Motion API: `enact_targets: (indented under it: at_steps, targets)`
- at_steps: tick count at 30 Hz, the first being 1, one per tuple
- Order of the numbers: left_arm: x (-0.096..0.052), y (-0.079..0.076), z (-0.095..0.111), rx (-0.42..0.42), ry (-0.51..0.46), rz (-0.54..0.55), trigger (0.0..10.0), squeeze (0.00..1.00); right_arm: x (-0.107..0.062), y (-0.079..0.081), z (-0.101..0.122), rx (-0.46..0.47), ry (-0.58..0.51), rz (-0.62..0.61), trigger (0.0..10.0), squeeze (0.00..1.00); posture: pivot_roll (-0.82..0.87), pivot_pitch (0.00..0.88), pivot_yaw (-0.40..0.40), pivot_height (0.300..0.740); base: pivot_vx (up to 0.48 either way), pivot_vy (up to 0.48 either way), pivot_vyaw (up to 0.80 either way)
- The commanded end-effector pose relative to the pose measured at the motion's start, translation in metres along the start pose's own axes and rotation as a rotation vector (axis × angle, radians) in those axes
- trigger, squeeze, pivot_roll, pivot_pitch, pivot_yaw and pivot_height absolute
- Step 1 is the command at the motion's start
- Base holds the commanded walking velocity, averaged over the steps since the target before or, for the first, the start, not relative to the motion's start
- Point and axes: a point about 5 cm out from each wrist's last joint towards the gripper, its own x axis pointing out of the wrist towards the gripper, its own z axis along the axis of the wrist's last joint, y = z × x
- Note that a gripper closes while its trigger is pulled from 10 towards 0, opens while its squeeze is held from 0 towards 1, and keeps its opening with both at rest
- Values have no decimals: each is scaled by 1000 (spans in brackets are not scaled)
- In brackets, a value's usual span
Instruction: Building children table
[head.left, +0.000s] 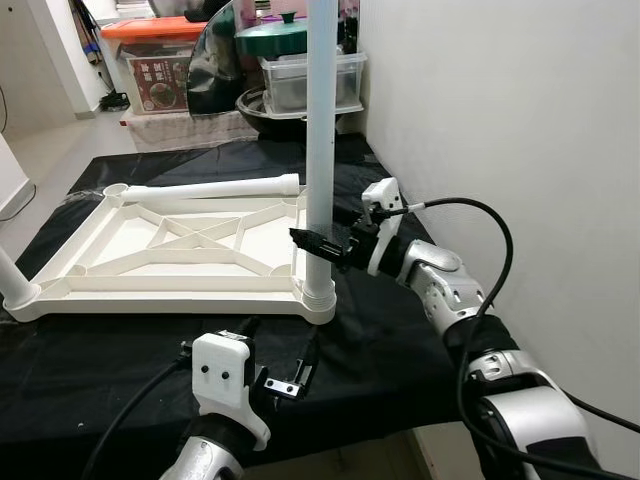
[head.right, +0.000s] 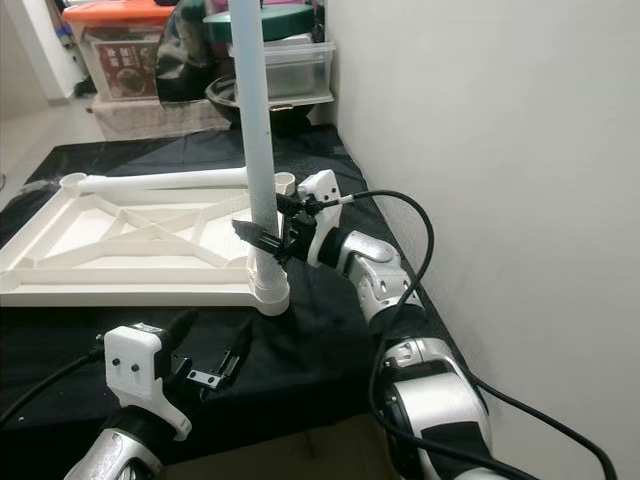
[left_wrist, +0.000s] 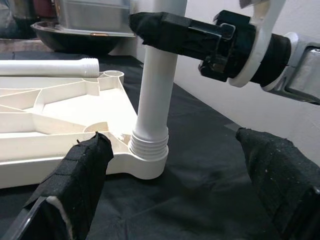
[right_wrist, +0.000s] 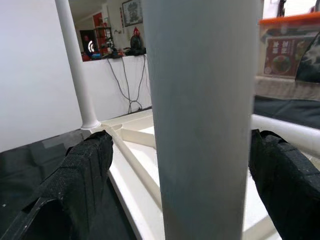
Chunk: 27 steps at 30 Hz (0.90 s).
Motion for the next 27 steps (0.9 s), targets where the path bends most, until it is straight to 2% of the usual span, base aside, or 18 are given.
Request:
enact_targets:
  at_steps: [1, 7, 26, 27]
  targets:
    - [-2, -1, -1, -8, 14, -4, 10000, 0, 7, 3, 1, -12, 6, 24, 10000, 0, 31, 41, -8, 740, 0, 0, 0]
    - [-3, -3, -1, -2, 18, -6, 10000, 0, 19, 7, 2, -4, 13, 44, 10000, 0, 35, 49, -15, 740, 0, 0, 0]
    - [-6, -1, 0, 14, 7, 41, 10000, 0, 36, 18, -4, -8, 69, 93, 10000, 0, 41, 52, -49, 740, 0, 0, 0]
    - [-6, -1, 0, 17, 6, 44, 10000, 0, 38, 19, -4, -7, 69, 101, 3412, 0, 43, 50, -52, 740, 0, 0, 0]
